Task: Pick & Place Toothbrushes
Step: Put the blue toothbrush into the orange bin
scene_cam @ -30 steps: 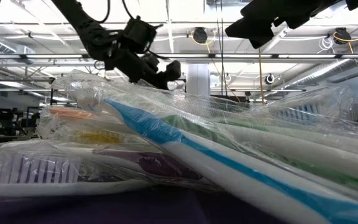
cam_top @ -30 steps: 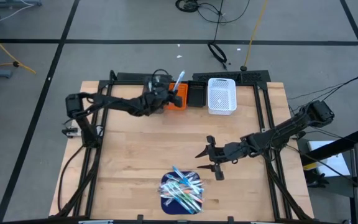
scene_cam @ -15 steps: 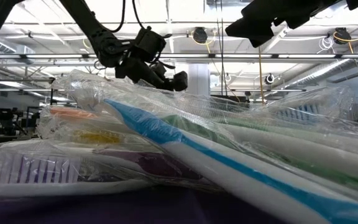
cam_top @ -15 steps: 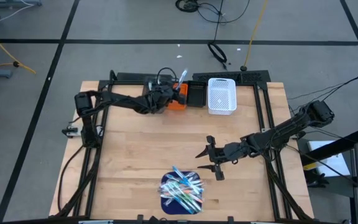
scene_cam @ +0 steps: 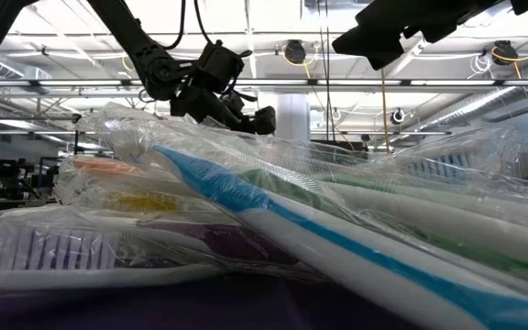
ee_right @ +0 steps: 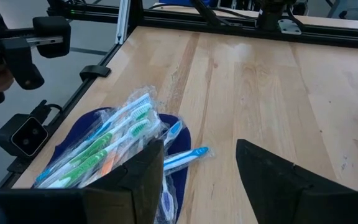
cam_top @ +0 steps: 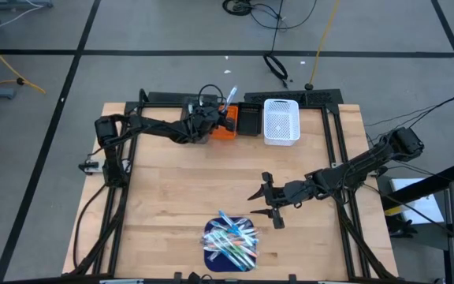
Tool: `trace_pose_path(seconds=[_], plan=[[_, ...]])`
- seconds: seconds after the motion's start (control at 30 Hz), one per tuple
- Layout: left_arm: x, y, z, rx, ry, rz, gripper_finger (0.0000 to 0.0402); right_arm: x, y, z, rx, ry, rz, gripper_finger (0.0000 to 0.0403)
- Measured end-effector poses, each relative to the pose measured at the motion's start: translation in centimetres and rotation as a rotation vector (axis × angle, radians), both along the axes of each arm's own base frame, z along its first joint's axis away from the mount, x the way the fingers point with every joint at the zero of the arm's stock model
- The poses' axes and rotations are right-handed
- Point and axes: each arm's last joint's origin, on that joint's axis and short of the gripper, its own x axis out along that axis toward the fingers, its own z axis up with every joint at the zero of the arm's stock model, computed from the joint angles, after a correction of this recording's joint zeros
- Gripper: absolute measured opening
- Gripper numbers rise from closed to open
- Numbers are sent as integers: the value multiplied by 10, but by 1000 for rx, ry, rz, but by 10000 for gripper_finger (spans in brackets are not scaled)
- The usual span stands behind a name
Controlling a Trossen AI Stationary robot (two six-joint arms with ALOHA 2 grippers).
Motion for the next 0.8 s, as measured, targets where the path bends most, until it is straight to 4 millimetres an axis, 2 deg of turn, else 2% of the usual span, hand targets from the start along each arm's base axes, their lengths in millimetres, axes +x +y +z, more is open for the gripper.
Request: trace_pose_path(seconds=[0.43,0.8], plan=[[0,1,1,25,23,-10,13,0,0,0,0,0,0,192],[-1,2,1,28,20,-7,72,0,0,0,-2,0,1,192]])
